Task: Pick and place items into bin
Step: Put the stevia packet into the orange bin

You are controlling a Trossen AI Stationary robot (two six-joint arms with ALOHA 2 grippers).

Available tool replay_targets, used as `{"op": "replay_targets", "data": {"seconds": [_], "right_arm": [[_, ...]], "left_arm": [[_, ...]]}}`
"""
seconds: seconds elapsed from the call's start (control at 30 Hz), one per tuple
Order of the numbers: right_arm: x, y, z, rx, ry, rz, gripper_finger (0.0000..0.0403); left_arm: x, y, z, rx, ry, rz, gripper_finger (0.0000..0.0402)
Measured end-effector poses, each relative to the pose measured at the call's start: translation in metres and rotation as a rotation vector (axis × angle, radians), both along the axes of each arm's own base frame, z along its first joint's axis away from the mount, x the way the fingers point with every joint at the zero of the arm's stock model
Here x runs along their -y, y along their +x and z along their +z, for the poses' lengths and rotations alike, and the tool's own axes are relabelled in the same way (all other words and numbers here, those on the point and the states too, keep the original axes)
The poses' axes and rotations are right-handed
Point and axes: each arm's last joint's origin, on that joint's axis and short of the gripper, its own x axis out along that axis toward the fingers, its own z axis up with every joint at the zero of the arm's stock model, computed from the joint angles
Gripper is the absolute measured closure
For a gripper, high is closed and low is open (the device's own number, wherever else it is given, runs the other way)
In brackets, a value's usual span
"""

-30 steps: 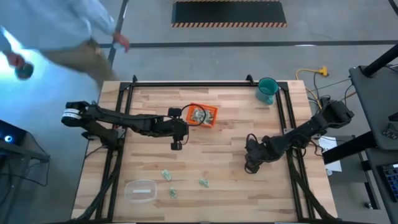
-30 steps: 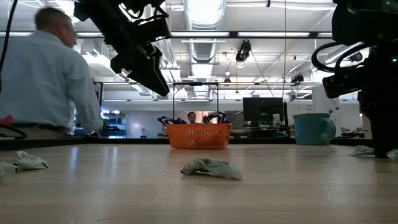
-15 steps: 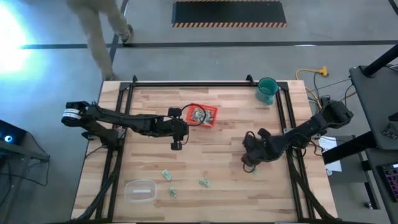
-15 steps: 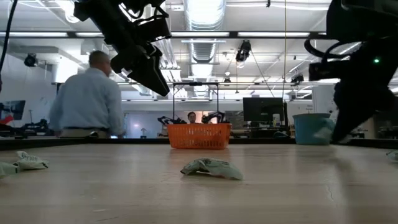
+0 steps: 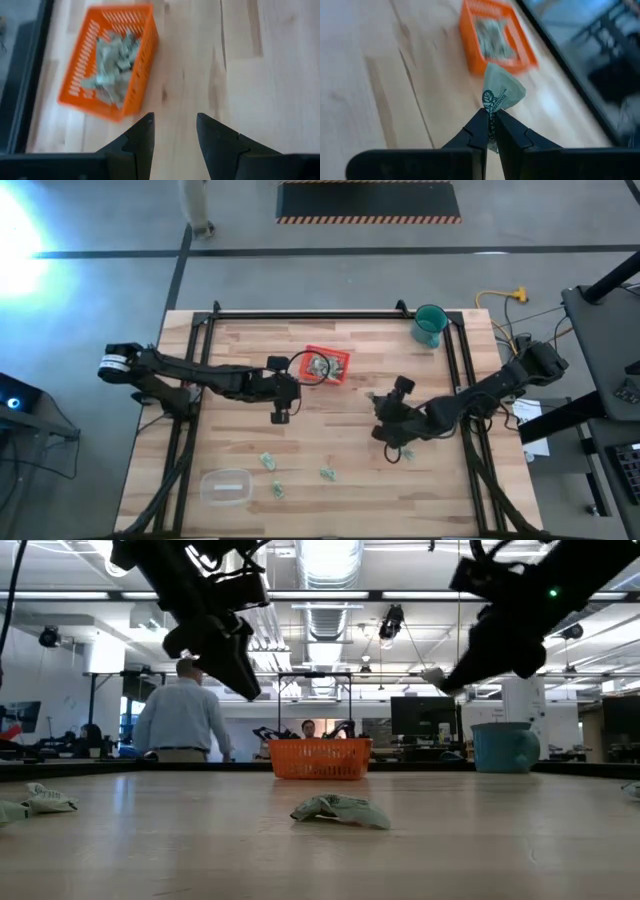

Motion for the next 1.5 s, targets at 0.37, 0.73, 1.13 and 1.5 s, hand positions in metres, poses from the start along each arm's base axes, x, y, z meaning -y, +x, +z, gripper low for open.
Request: {"op": "replay_targets", "data": {"seconds": [0.37,0.73,1.13,1.5], "right_arm": [[0.02,0.026,0.014,0.049,-0.128,0.087,0.0381],[0.068,0.044,0.02,0.045,-0.123,0.135,0.0381],[0.127,0.054,0.032,0.21,0.0,0.332,0.0381],[0.151,0.042,0.018,0.307,0.04,0.372,0.0381]], "left_arm": [[0.021,-0.028,0.011,-0.012,-0.122,0.097,0.0272],[0.051,-0.059,0.009,0.079,-0.257,0.13,0.0272],[0.066,-0.065,-0.003,0.08,-0.318,0.201,0.0272],[0.067,-0.063,-0.001,0.1,-0.311,0.191,0.0272]]}}
